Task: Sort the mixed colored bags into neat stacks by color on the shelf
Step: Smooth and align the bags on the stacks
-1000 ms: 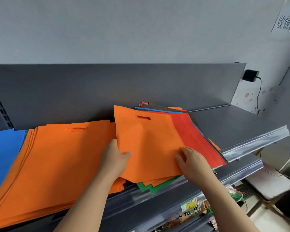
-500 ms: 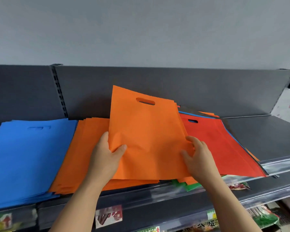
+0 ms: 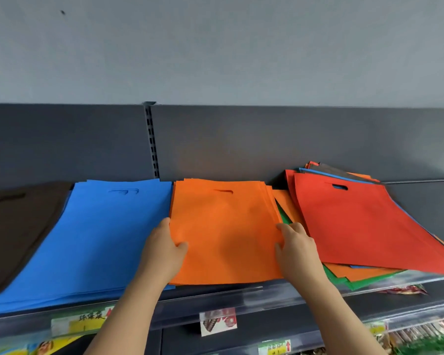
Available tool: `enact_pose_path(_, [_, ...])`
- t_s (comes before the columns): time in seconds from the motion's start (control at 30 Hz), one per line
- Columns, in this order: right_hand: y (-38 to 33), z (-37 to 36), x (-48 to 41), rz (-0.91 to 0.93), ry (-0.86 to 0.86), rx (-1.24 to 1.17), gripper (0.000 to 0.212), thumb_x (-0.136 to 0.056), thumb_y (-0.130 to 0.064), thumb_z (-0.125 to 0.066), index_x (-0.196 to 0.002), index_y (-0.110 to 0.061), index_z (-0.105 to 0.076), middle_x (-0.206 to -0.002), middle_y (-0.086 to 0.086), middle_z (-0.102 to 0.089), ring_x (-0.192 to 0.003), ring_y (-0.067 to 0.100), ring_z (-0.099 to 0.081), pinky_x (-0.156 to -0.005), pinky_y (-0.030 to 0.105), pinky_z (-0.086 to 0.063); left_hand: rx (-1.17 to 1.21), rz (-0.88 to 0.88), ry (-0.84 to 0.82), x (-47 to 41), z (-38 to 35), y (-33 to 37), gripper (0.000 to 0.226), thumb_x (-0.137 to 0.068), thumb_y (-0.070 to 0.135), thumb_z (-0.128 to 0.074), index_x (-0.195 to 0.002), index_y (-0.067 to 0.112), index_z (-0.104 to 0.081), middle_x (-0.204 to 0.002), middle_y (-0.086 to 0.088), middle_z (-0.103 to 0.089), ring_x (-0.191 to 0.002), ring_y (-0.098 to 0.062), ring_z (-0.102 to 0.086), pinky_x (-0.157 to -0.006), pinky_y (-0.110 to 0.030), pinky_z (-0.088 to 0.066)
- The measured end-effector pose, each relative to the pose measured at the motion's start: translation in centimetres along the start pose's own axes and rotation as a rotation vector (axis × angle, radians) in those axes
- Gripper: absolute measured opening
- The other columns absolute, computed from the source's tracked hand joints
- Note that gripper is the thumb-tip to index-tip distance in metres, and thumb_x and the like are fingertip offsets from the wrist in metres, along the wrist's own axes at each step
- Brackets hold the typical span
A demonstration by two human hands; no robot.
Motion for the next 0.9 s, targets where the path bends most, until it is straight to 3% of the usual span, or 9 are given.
enact_pose_path(0.17, [-0.1,-0.7,0.0,0.028,0.018,0.228,0.041,-0.09,-0.009,-0.046,-0.13,-0.016,-0.051,-0.137,0.004,-0.046,-0.122,0.025,-0.044,-0.101,0.035,-0.032,-0.221,-0.097,0.052,-0.2,-0.2,0.0,0.07,-0.091,0.025,-0.061,-0.148,0.011,-0.024,-0.145,-0.009,-0.034,-0.13,-0.025,-0.037,-0.105,-0.035,-0.036])
enact_pose_path(0.27, [0.6,-0.5,0.3,0.042,0.022,0.202,0.035,-0.088,-0.011,-0.054,-0.123,-0.01,-0.057,-0.137,0.008,-0.048,-0.125,0.03,-0.044,-0.106,0.039,-0.032,-0.298,-0.189,0.088,0.0,-0.5,0.8,0.066,-0.093,0.027,-0.057,-0.148,0.012,-0.025,-0.15,-0.005,-0.029,-0.136,-0.024,-0.029,-0.11,-0.034,-0.03])
enact_pose_path(0.4, [3.3,1.3,0.5,0.015,0.108,0.171,0.03,-0.087,-0.018,-0.06,-0.113,-0.004,-0.062,-0.132,0.013,-0.054,-0.122,0.033,-0.048,-0.111,0.045,-0.029,-0.161,-0.317,0.064,0.9,-2.3,3.9,0.05,-0.095,0.026,-0.053,-0.143,0.015,-0.039,-0.144,-0.002,-0.042,-0.132,-0.019,-0.037,-0.108,-0.031,-0.032])
enact_pose_path(0.53, [8.1,3.8,-0.2,-0.084,0.099,0.264,0.04,-0.095,-0.031,-0.049,-0.126,-0.006,-0.054,-0.143,0.013,-0.044,-0.133,0.028,-0.039,-0.115,0.041,-0.017,-0.064,-0.424,-0.021,1.7,-6.3,7.7,0.04,-0.095,0.026,-0.052,-0.135,0.018,-0.05,-0.133,0.003,-0.053,-0.121,-0.014,-0.048,-0.102,-0.029,-0.041])
enact_pose_path(0.67, [13.5,6.3,-0.8,-0.182,0.08,0.316,0.045,-0.096,-0.037,-0.045,-0.13,-0.008,-0.05,-0.145,0.013,-0.041,-0.134,0.027,-0.037,-0.114,0.04,-0.018,-0.019,-0.421,-0.133,2.4,-11.1,11.0,0.041,-0.095,0.027,-0.052,-0.135,0.019,-0.048,-0.128,0.004,-0.055,-0.115,-0.011,-0.051,-0.094,-0.022,-0.041])
enact_pose_path(0.9, [19.8,8.7,-1.4,-0.251,-0.043,0.347,0.03,-0.095,-0.039,-0.039,-0.093,-0.013,-0.055,-0.106,0.005,-0.06,-0.108,0.028,-0.054,-0.093,0.038,-0.036,0.138,-0.273,-0.357,2.7,-18.2,16.8,0.058,-0.097,0.029,-0.051,-0.147,0.011,-0.029,-0.138,-0.002,-0.05,-0.109,-0.012,-0.054,-0.09,-0.025,-0.044])
Point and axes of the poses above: each hand's wrist, its own x-axis away from the middle knuckle, its own z-axis out of the back of the hand, y = z × x, the point moved 5 cm from there along -x, towards the middle knuckle
